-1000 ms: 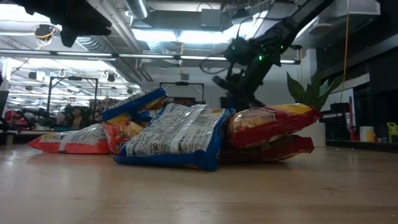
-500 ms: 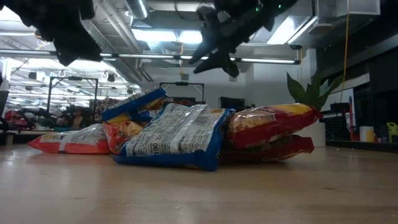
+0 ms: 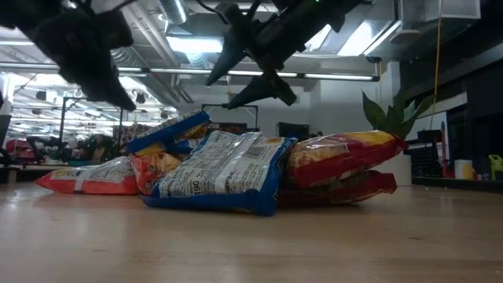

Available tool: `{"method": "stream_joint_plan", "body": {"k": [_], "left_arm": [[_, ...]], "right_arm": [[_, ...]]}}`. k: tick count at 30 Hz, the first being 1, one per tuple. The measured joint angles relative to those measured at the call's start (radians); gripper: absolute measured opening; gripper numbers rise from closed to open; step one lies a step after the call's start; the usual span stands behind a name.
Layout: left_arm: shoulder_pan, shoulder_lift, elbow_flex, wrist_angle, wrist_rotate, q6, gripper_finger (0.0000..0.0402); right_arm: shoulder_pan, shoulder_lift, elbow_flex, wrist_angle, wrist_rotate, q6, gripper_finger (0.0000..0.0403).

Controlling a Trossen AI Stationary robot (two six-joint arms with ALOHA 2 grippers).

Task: Sort Maruchan noodles
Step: Put the blue noodle pack into the black bin

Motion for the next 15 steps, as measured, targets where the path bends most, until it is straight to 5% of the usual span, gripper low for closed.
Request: {"method": "stream_joint_plan", "body": {"k": [9,15], "left_arm": [[0.014,0.002,-0.203,0.296,0.017,-0.098,0.0001],[0.014,0.002,-0.242,0.332,0.024,-0.130,0.0001]], "right_arm": [[-0.002,0.002,0.000,0.059,0.030,0.047,0.0223],[-0.001,0.020,0.000,0.050,0.049,0.077,0.0222]]}}
